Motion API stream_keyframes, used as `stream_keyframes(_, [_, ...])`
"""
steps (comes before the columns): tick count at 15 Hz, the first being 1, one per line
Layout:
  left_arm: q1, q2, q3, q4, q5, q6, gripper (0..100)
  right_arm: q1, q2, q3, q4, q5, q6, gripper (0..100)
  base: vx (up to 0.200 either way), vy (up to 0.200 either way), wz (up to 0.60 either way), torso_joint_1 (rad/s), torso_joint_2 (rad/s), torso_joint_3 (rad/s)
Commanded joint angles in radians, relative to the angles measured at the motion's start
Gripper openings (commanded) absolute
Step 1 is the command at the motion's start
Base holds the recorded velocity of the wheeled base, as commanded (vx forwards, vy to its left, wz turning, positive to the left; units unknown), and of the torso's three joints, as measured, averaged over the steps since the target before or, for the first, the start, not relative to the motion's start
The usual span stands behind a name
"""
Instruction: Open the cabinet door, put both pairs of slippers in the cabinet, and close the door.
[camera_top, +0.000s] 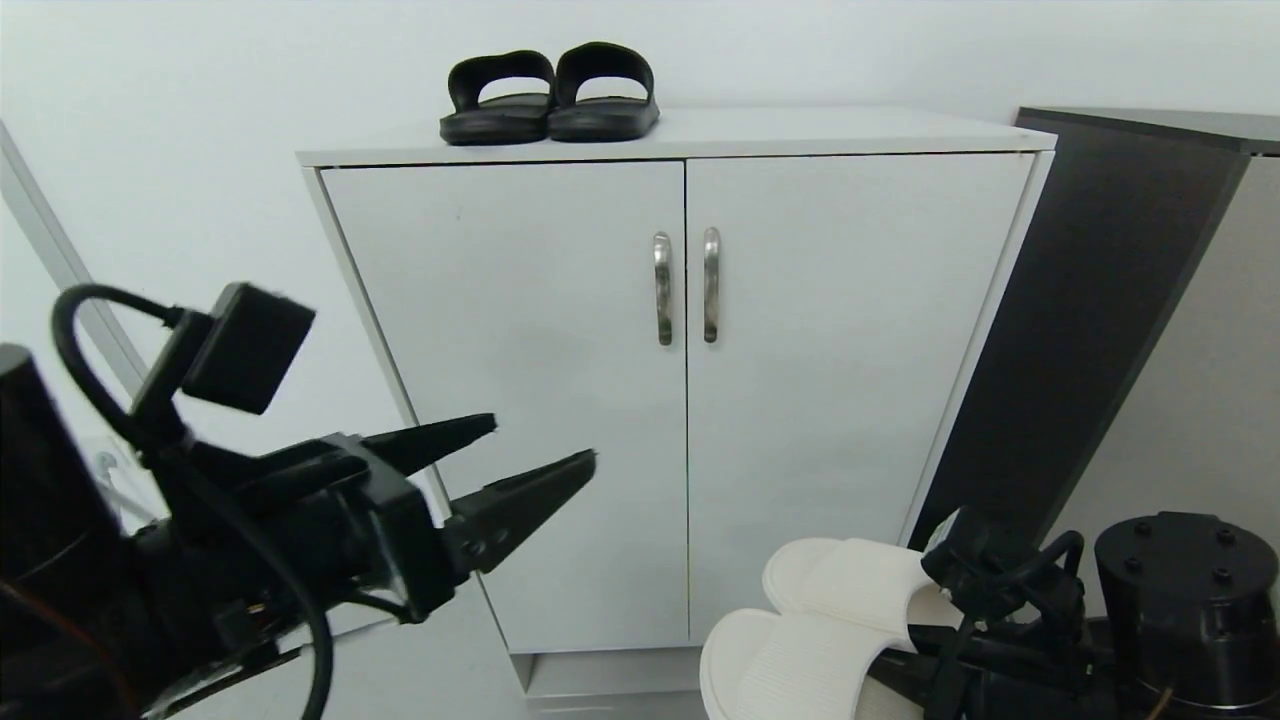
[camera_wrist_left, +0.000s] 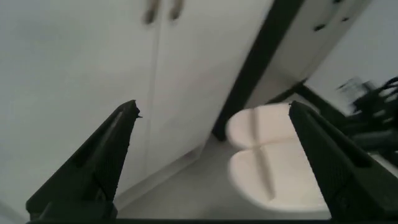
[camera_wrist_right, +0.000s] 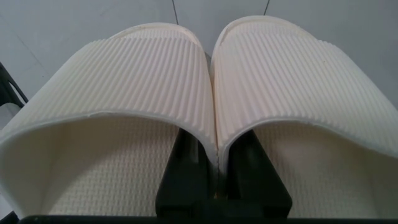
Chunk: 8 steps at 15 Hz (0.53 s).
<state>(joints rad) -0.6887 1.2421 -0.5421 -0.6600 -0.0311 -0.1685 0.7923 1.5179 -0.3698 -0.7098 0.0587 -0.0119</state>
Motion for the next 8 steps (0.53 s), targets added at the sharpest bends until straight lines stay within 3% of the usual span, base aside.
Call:
stream_keyframes(1, [-0.084, 0.194, -0.137, -0.006, -0.033, -0.034, 100, 0.005, 0.012, 0.000, 0.000, 0.000, 0.000, 0, 0.000, 0.000, 0.00, 0.000, 0.00, 0.000])
stream_keyframes(3, [-0.084, 0.269, -0.217, -0.003, -0.153, -0.037, 100, 0.022, 0.004, 0.009, 0.000, -0.005, -0.002, 0, 0.000, 0.000, 0.00, 0.000, 0.00, 0.000])
stream_keyframes(4, [-0.083, 0.312, -0.269, -0.003, -0.194, -0.059, 100, 0.025, 0.001, 0.011, 0.000, -0.007, -0.005, 0, 0.000, 0.000, 0.00, 0.000, 0.00, 0.000])
stream_keyframes(7, [-0.054, 0.410, -0.441, 0.019, -0.285, -0.170, 100, 0.024, 0.001, 0.014, -0.005, -0.007, -0.028, 0, 0.000, 0.000, 0.00, 0.000, 0.00, 0.000])
stream_keyframes(8, [-0.026, 0.428, -0.492, 0.037, -0.365, -0.224, 100, 0.024, -0.001, 0.020, -0.014, -0.005, -0.028, 0, 0.000, 0.000, 0.00, 0.000, 0.00, 0.000])
